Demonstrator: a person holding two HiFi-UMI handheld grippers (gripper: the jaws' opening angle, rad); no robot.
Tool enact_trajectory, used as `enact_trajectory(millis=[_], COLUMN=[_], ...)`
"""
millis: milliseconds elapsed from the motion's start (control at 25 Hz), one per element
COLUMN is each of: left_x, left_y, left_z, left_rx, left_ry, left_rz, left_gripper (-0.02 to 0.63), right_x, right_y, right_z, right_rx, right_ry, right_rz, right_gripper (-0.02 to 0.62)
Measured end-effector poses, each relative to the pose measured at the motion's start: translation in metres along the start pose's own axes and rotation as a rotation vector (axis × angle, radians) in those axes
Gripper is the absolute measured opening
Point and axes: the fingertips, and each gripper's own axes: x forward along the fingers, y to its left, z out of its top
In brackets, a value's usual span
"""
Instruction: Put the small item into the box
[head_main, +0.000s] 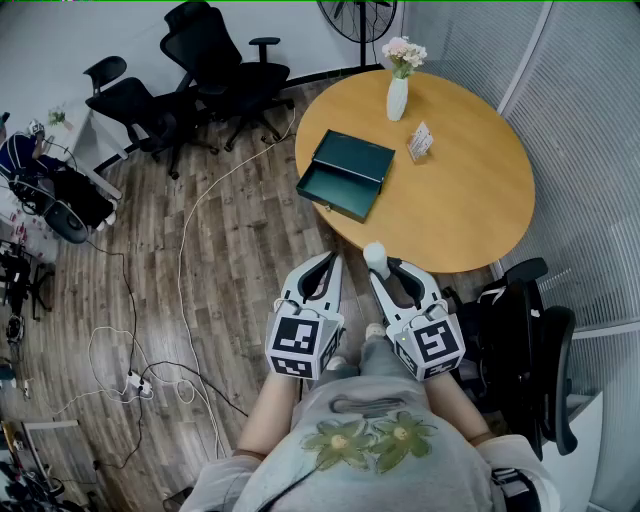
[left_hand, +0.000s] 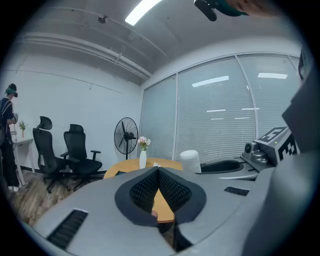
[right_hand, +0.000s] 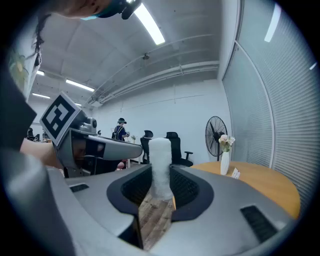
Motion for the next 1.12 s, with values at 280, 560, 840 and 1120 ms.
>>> enact_trajectory(millis=[280, 560, 840, 1120], left_x=[0.022, 0.055, 0.09, 0.12], left_y=[0.005, 0.012, 0.019, 0.014], left_z=[0.001, 0.01, 0.021, 0.035], left_rx=[0.01, 0.022, 0.021, -0.007], left_ry=[0.001, 0.001, -0.012, -0.035], left_rz=[0.013, 0.051, 0.09, 0.162], left_gripper=[0.0, 0.0, 0.0, 0.0], right_x=[0.015, 0.04, 0.068, 0.079], right_y=[-0.02, -0.049, -0.079, -0.116], right_z=[0.001, 0.013, 0.029, 0.04], right_rx=[-0.005, -0.042, -0.079, -0.107], right_ry=[0.008, 0.001, -0.022, -0.031], right_rz=[0.008, 0.037, 0.094, 0.156], right_gripper=[0.12, 0.121, 0.121, 0.121])
